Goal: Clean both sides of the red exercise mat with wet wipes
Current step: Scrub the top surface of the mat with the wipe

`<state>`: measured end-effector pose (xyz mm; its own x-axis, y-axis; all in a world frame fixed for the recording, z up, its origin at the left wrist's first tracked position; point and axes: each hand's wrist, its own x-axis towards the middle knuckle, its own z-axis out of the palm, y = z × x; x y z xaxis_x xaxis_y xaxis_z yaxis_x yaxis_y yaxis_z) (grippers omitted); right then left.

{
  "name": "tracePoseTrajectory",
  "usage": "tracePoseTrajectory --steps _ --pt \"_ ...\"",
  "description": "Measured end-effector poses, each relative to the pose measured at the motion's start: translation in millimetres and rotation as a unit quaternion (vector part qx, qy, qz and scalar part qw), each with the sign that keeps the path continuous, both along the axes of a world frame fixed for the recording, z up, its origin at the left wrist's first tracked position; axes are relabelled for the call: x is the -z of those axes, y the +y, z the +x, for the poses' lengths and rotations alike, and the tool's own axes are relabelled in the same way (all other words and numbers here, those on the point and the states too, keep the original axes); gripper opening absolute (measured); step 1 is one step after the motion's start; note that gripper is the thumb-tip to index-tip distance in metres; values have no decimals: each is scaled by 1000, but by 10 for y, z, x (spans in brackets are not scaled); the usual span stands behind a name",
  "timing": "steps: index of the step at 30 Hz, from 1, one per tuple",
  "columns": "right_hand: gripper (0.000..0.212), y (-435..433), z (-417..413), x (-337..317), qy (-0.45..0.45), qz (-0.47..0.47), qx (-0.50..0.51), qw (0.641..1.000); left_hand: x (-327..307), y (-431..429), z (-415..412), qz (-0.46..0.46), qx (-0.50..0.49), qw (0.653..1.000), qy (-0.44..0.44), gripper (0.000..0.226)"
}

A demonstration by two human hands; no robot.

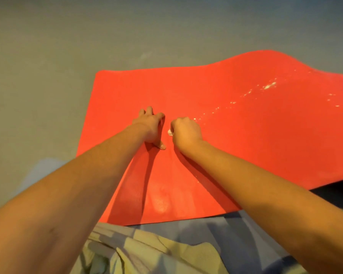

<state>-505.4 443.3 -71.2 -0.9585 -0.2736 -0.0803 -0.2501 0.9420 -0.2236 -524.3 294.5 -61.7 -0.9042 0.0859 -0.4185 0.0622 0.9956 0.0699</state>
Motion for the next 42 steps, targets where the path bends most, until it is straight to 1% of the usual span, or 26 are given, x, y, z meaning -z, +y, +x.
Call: tracePoseTrajectory --steps 3,5,9,13,16,19,21,23,25,27,29,33,37,40,42 --pt "16 56 24 87 2 -2 -22 1000 -1 0 -48 10 -9 1000 -4 135" --pt "15 49 -159 92 13 -12 -10 1000 29 -12 -68 21 -4 1000 -11 138" --pt "17 -60 -594 40 38 -3 -8 999 40 -45 -96 23 18 999 -20 148" --pt "20 -110 -861 -8 34 -1 -2 999 -30 -56 -175 3 18 999 -39 133" --pt "15 -105 -734 -11 27 17 -27 999 -49 -51 -246 4 19 1000 -10 112" --pt "13 -68 -518 62 20 42 -71 996 -52 -13 -294 -8 21 1000 19 105" --pt "15 -26 -414 128 39 53 -90 994 -33 6 -326 -12 16 999 27 111" --pt "15 -12 -448 177 54 43 -88 994 -8 -3 -369 -8 -6 1000 19 130" --pt "15 -40 -607 207 65 22 -77 995 20 -31 -430 -3 -29 1000 1 147" --pt "17 -104 -831 208 77 19 -69 994 52 -69 -498 -1 -32 999 -21 155" --pt "20 -184 -1091 194 95 35 -65 993 77 -100 -571 -1 -27 999 -45 162" --pt "25 -335 -1636 178 110 40 -54 992 139 -92 -683 -18 -23 998 -62 171" --pt "25 -440 -2110 186 123 39 -41 991 195 -110 -726 -27 -11 998 -54 171" --pt "25 -476 -2278 157 121 33 -24 992 209 -134 -746 -23 2 999 -46 172" --pt "24 -478 -2246 140 119 38 -34 992 191 -167 -765 -20 10 999 -47 171"
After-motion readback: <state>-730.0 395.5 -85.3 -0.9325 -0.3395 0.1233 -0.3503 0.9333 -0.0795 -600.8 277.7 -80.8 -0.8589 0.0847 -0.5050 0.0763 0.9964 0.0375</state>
